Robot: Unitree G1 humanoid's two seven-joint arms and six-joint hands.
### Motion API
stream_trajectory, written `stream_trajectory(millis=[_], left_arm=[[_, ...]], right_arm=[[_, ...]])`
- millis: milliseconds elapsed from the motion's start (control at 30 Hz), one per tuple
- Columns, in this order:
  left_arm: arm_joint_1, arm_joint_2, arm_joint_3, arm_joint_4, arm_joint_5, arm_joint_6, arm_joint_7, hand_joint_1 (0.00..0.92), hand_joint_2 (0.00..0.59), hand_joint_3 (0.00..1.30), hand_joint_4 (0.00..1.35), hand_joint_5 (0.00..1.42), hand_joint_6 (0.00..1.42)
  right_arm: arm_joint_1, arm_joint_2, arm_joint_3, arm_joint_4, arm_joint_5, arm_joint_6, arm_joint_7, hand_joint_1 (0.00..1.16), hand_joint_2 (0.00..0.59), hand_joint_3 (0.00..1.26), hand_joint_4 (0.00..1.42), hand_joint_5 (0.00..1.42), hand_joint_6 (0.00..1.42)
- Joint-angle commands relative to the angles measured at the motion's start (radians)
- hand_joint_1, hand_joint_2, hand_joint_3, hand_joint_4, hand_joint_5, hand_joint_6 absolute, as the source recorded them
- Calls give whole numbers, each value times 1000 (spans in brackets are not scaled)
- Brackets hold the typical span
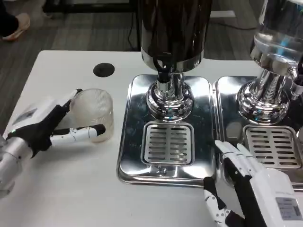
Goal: Grasp the cup under the faucet to collect the drink, then remove the cup.
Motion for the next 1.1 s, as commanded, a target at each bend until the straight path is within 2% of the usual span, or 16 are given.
stream_trajectory(millis=[33,333,700,833,1100], left_arm=[[-27,2,-16,16,16,-12,29,229,35,0,0,64,147],[-19,5,-6,52,-3,-79,87,262,54,0,0,145,216],[-16,-10,14,107,-20,-109,81,322,129,197,233,394,477],[-15,-12,9,112,-14,-122,87,307,140,245,289,460,563],[-12,-21,17,119,-19,-145,104,301,139,197,233,369,430]], right_arm=[[-4,1,0,-7,18,-10,-4,454,497,180,163,119,231],[-18,-1,5,4,59,-15,11,461,498,187,164,122,245],[-28,-11,-5,6,116,-20,37,475,489,188,164,133,247],[-24,-14,-11,1,126,-18,47,478,488,188,164,133,247],[-23,-18,-19,3,143,-20,59,484,488,189,164,138,247]])
